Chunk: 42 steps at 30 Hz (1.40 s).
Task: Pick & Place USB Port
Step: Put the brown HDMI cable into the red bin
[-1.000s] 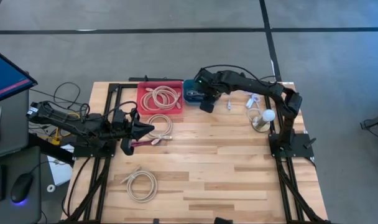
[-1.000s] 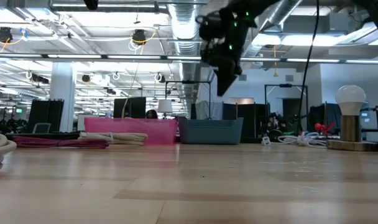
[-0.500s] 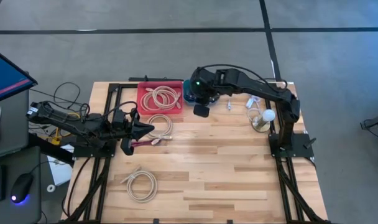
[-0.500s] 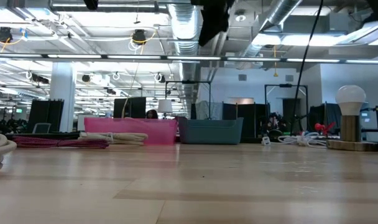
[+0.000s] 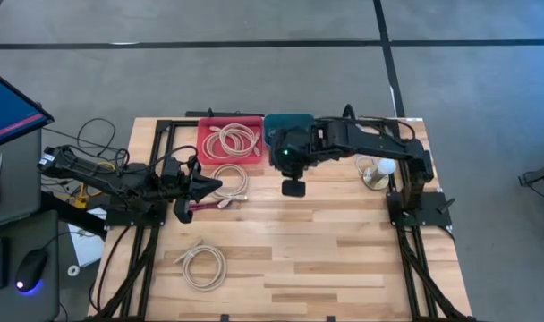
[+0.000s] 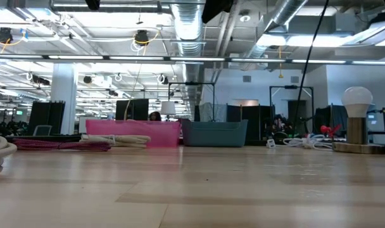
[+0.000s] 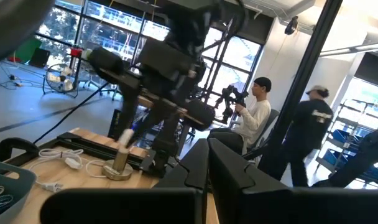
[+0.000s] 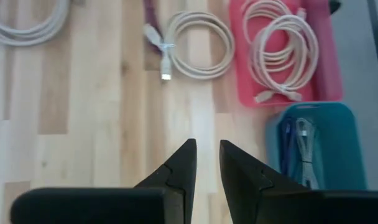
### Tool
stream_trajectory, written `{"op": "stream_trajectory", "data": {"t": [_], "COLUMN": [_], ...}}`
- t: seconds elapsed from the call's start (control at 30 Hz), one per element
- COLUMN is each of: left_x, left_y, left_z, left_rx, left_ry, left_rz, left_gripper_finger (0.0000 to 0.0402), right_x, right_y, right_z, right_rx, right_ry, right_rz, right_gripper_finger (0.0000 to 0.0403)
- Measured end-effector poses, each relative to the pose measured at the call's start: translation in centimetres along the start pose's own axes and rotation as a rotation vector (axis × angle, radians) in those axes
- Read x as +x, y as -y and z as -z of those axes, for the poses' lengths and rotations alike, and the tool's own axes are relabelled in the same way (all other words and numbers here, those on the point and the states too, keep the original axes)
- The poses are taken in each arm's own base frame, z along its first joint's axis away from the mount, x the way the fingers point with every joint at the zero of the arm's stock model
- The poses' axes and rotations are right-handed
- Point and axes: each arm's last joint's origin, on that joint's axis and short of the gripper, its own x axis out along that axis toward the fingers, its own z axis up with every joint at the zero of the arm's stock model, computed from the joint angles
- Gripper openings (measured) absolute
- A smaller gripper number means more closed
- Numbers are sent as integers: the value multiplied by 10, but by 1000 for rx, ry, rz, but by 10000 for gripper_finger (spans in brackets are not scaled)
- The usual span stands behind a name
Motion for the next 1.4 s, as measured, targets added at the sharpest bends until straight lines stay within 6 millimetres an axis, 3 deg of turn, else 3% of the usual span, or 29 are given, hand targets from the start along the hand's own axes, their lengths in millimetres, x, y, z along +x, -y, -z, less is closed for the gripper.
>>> {"op": "stream_trajectory", "data": {"t": [0.3, 0.6, 0.83, 1.1, 1.4], "left_x": [0, 0, 0, 0, 0], "left_y": [0, 0, 0, 0, 0], "left_z": [0, 0, 0, 0, 0], "left_rx": [0, 0, 0, 0, 0], "left_ry": [0, 0, 0, 0, 0], "left_rz": [0, 0, 0, 0, 1], "left_gripper_finger": [11, 11, 11, 11, 11], "right_x": [-7, -36, -42, -55, -56], "right_y": [-39, -68, -88, -95, -89], "right_z": [-3, 1, 3, 15, 58], "right_rx": [6, 64, 20, -3, 97], "right_ry": [31, 130, 167, 180, 340], "right_rz": [-45, 159, 283, 334, 260], "right_gripper_finger": [59, 16, 5, 3, 2]}}
